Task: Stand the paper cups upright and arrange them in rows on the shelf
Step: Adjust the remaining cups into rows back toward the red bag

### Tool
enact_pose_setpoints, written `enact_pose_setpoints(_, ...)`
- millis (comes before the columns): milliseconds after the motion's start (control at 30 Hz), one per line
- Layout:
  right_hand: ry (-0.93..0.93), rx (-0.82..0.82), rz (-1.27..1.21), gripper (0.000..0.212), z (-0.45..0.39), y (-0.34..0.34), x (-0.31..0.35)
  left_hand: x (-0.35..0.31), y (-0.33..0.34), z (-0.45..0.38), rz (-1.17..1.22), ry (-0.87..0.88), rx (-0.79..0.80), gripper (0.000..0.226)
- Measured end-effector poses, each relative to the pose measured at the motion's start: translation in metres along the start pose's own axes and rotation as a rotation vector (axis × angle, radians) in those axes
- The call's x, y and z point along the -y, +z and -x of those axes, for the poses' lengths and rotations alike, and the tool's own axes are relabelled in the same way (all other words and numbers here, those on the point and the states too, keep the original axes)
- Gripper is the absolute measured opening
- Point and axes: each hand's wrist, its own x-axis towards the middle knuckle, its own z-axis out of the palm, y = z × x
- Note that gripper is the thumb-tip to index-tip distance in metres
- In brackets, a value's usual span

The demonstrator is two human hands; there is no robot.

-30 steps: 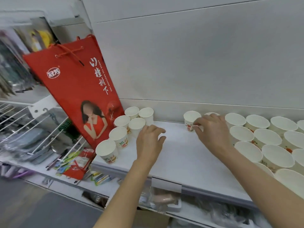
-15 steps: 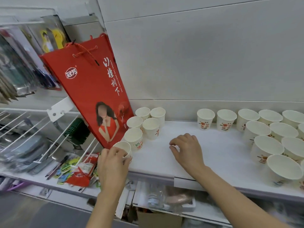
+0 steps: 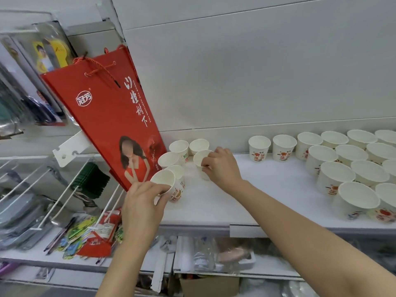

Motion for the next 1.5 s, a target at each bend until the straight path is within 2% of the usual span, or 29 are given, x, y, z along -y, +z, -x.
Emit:
enact_pose_setpoints(100,0.079,-0.086,0.026,0.008,0.023,-0.028,-0.032,-0.029,0.023,-0.018,0.089,0.057,0.052,0.011)
enact_pose_setpoints(200,0.194,-0.121,0.104,0.012,0.050,-0.053,-0.073,-0.078,0.055,-0.037,0.161,0.118,0.172,0.006)
enact_pose_setpoints(333,0.316,-0.074,0.162,0.014,0.081,-0.076,-0.116,-0.138,0.104,-0.059,0.095,0.195,0.302,0.015)
enact_pose_setpoints(500,0.330,0.008,0.145,0.013,0.097,-0.087,-0.141,-0.185,0.143,-0.072,0.041,0.206,0.405,0.017)
enact_pose_setpoints(567,0.336,0.065,0.116,0.022,0.093,-0.092,-0.143,-0.191,0.145,-0.076,0.064,0.208,0.416,0.015)
enact_pose_setpoints(633,0.320,0.075,0.122,0.034,0.092,-0.104,-0.149,-0.189,0.140,-0.079,0.102,0.245,0.416,0.031)
enact_pose_setpoints(700,0.251,0.059,0.144,0.034,0.093,-0.118,-0.159,-0.179,0.132,-0.083,0.113,0.271,0.431,0.045)
enact_pose_setpoints(767,0.195,0.079,0.168,0.029,0.095,-0.127,-0.169,-0.170,0.128,-0.084,0.074,0.299,0.452,0.047)
enact_pose_setpoints(1000,0.160,0.222,0.246,0.018,0.090,-0.134,-0.183,-0.180,0.135,-0.088,-0.013,0.246,0.421,0.009)
enact_pose_setpoints(1167,0.128,0.221,0.285,0.017,0.085,-0.135,-0.194,-0.197,0.148,-0.094,0.040,0.204,0.433,0.007)
enact_pose_setpoints(1500,0.113,0.188,0.251,0.019,0.085,-0.129,-0.197,-0.208,0.156,-0.104,-0.041,0.201,0.406,0.008)
